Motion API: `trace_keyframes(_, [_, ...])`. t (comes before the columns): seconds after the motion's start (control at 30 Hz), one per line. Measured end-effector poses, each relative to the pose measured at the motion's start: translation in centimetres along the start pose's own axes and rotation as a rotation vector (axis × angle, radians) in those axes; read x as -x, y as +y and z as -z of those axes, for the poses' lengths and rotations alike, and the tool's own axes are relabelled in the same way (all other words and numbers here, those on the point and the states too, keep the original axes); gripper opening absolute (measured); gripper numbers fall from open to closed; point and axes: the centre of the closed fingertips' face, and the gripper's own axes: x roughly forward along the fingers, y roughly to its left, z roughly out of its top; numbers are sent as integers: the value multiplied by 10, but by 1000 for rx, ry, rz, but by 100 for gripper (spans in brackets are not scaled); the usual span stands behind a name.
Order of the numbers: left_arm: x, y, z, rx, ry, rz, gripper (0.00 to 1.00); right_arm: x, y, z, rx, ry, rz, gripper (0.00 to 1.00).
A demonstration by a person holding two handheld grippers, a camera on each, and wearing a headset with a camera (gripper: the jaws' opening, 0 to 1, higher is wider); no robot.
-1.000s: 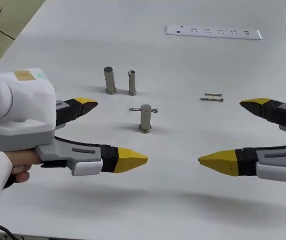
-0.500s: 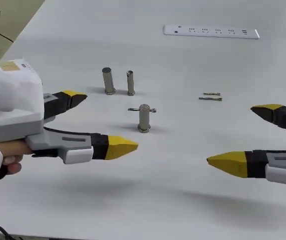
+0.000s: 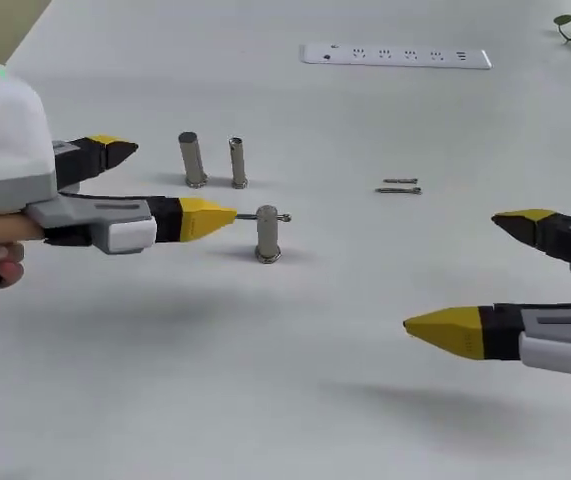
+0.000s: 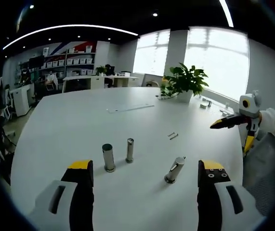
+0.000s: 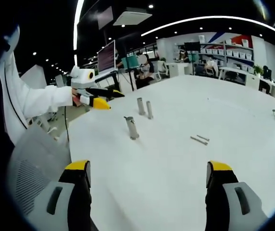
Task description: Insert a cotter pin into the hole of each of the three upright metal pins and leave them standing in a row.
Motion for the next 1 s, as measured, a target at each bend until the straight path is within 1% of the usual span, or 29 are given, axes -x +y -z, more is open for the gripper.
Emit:
trace_keyframes(0.1, [-7,11,0,26,-9,-12,86,0,-1,5,-17,5,4,98])
trace_keyframes(0.23, [-12,22,-3,50,-28,-34,83,1,-3,10,-27,15,16,98])
trace_keyframes(0.27, [-13,25,-4,62,-33,-40,82,1,-3,10,-30,14,20,98])
trace_keyframes(0.3, [-12,24,-6,74,-38,-43,79,2,-4,10,-32,13,21,98])
trace_keyframes(0.33, [-13,27,-7,87,-52,-49,76,2,-4,11,-35,13,24,98])
trace_keyframes(0.4, [-16,31,-7,74,-49,-59,71,2,-5,11,-37,12,30,98])
trace_keyframes(0.47, [-20,36,-2,65,-29,-68,69,3,-7,11,-38,12,36,98])
trace_keyframes(0.5, [-23,38,0,62,-26,-72,67,3,-7,11,-37,13,39,98])
trace_keyframes(0.53, [-25,42,3,46,-13,-83,64,3,-8,11,-35,15,41,98])
trace_keyframes(0.6, [-30,46,6,39,-5,-94,56,3,-9,11,-33,17,46,98])
trace_keyframes(0.63, [-32,47,6,35,-5,-97,54,4,-9,11,-33,17,48,98])
trace_keyframes(0.73, [-37,53,3,47,-25,-108,50,4,-10,10,-35,14,51,98])
trace_keyframes(0.77, [-39,57,0,41,-34,-121,48,5,-11,11,-34,15,54,98])
trace_keyframes(0.9, [-45,64,-1,36,-29,-130,41,5,-14,16,-36,33,61,98])
trace_keyframes(1.0, [-49,66,0,29,-20,-125,37,6,-15,15,-42,30,63,98])
